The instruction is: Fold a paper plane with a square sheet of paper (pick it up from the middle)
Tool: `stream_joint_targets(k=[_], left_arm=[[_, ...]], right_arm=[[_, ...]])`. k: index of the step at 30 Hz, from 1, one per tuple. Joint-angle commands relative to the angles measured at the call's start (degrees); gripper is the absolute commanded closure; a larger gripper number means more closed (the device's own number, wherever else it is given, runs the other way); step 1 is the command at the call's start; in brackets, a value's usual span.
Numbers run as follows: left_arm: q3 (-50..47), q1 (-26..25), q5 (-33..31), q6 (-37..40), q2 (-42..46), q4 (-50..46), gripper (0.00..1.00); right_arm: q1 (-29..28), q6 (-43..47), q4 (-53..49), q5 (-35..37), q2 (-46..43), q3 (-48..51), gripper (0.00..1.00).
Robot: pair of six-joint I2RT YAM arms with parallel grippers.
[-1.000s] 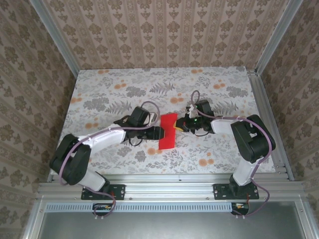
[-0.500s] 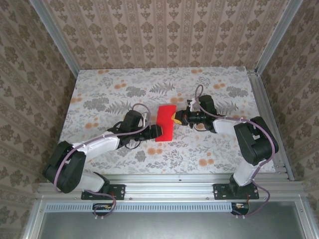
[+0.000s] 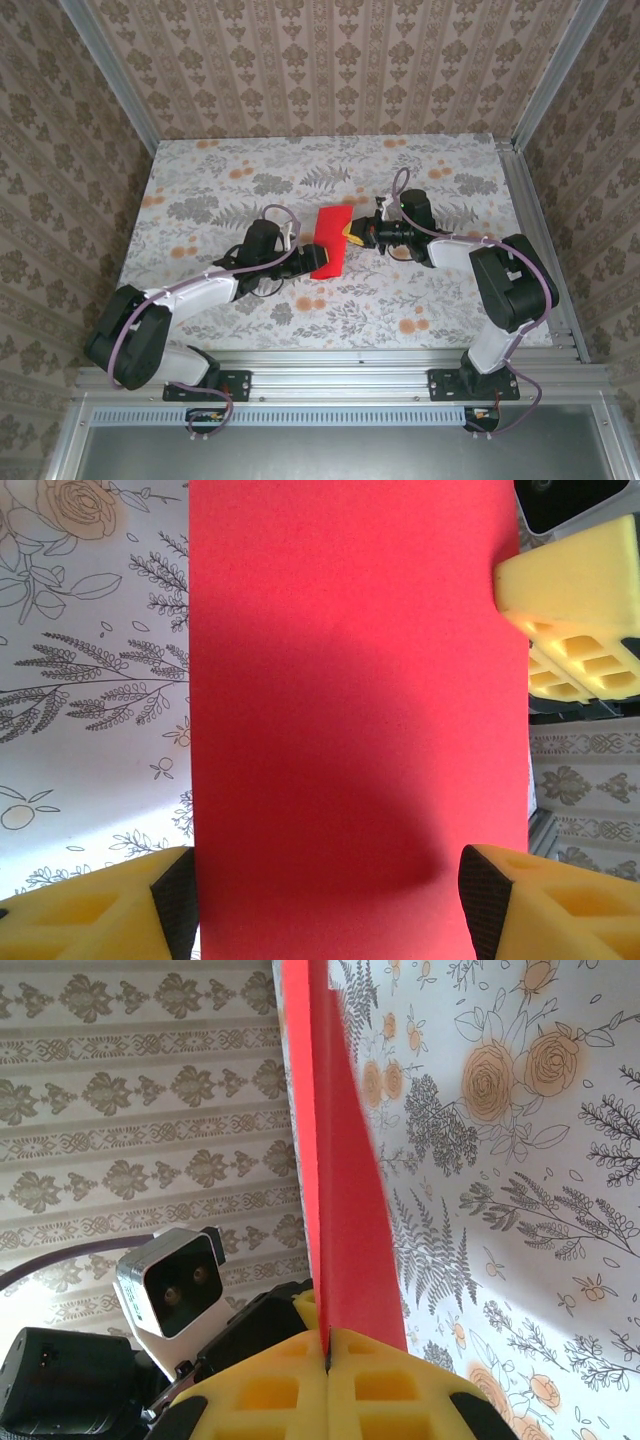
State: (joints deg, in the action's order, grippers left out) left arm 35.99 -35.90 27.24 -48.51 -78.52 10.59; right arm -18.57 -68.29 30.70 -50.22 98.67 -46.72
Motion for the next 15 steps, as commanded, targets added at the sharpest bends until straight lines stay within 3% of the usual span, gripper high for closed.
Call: stream_joint_targets(k=[1,15], left_arm=[[0.07,0.73,1.24,-0.38,0.70,-0.46,0.30],[-0.22,1.71,3.99,-2.08,1.00,3.51,0.30]], right_arm=[[0.41,-1.79,3.02,-1.87,-1.04,0.84,0.98],[0.94,-1.78,3.40,-1.99,-1.16,1.37,0.98]])
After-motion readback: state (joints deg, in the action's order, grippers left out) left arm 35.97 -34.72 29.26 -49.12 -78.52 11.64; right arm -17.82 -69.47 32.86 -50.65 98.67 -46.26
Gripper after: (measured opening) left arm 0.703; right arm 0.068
